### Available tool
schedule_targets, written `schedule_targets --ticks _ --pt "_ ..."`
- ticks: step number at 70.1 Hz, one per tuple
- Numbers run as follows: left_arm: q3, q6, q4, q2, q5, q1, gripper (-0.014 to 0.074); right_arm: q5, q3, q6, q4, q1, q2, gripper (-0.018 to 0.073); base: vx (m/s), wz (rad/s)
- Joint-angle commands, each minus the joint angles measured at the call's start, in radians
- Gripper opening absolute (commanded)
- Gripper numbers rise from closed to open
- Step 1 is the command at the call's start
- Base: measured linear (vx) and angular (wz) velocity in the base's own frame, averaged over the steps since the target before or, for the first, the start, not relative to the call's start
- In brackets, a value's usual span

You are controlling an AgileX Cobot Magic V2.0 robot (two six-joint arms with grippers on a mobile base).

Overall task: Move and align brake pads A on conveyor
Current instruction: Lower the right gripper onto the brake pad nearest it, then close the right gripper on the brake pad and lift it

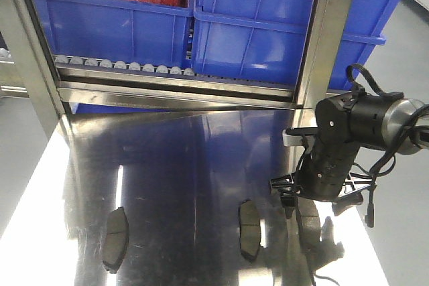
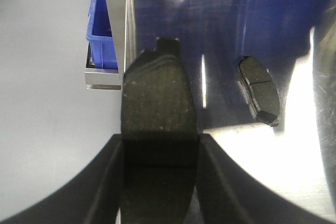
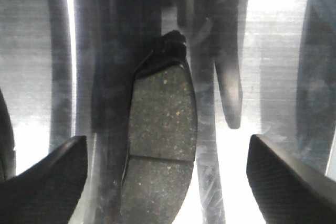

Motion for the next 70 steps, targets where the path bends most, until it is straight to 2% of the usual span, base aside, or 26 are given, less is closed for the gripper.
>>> schedule_targets --ticks 1,46,58,70 --pt "-0.028 0.0 0.012 0.01 -0.087 0.0 -0.0006 -0.013 -0.025 0.0 -0.014 -0.001 -0.038 0.0582 0.0 0.0" --pt "-0.028 0.0 0.012 0.01 -0.087 0.0 -0.0006 -0.017 -0.025 -0.012 -0.016 -0.001 -0.019 0.0564 0.0 0.0" --pt "-0.028 0.0 0.012 0.01 -0.087 0.0 -0.0006 -0.019 -0.025 -0.012 -0.018 -0.001 -0.018 0.0488 0.0 0.0" --pt "-0.028 0.0 0.012 0.01 -0.087 0.0 -0.0006 -0.019 -0.025 -0.012 -0.018 -0.001 -0.018 0.0349 0.0 0.0"
